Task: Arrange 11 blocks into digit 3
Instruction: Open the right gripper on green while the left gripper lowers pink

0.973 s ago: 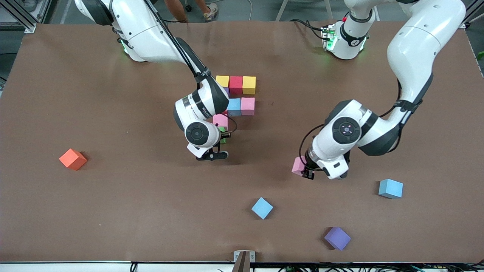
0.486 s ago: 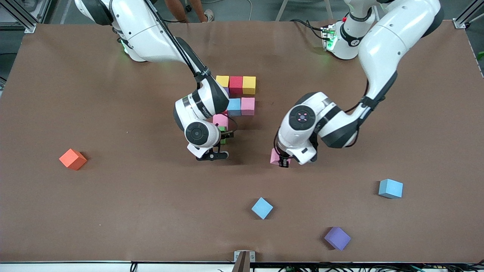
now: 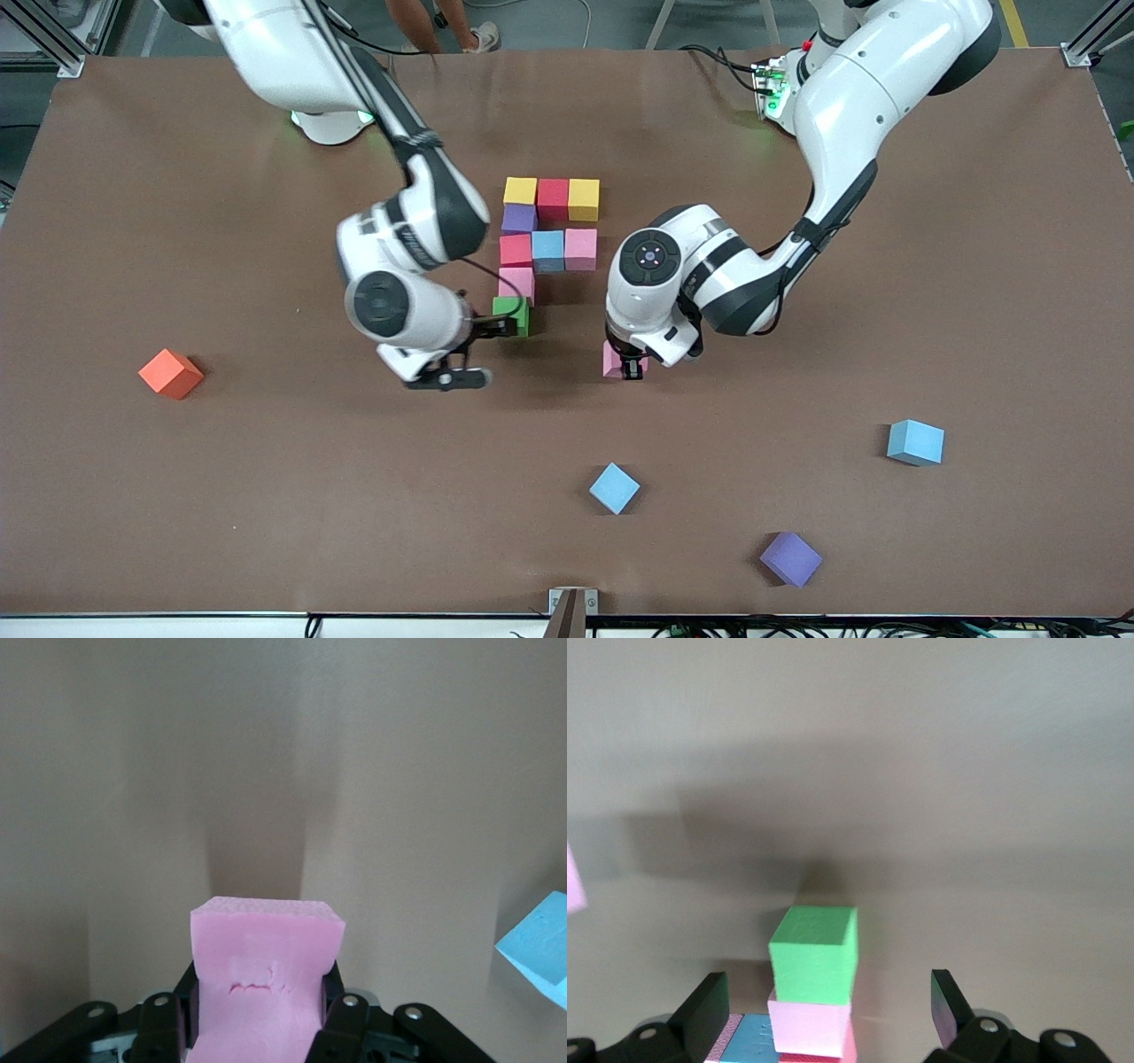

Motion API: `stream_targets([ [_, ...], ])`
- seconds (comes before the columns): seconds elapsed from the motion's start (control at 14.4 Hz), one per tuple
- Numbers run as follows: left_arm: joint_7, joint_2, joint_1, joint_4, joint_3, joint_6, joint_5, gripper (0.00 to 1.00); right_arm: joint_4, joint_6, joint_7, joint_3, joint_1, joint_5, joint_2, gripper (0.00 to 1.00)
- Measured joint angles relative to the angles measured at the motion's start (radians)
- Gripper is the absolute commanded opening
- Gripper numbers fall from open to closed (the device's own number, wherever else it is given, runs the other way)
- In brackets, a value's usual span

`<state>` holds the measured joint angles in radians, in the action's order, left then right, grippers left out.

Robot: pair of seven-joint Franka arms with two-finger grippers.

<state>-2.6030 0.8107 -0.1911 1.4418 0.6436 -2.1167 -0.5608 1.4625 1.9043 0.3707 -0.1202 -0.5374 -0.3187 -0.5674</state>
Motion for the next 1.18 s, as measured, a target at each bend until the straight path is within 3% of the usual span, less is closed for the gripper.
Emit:
stream_targets([
  [0.21,-0.089,0.01,-0.078,-0.029,-0.046,0.0,0.0,0.03,-0.003,-0.02,-0.014,-0.004,0.143,0.012,0.066,1.0],
  [0.56,-0.129,0.046,-0.27,-0.066,-0.156,0.0,0.007,0.03,-0.048,-0.115,-0.047,-0.004,0.258,0.223,0.18,1.0],
  [0.9,-0.136,0.098,-0.362,-0.128,-0.186,0.0,0.01,0.04,-0.051,-0.178,-0.172,0.001,0.416,0.243,0.323,1.0],
  [1.18,-0.136,0.104,-0.37,-0.138,-0.186,0.0,0.01,0.04,-0.05,-0.228,-0.219,0.11,0.585,0.245,0.373,1.0],
])
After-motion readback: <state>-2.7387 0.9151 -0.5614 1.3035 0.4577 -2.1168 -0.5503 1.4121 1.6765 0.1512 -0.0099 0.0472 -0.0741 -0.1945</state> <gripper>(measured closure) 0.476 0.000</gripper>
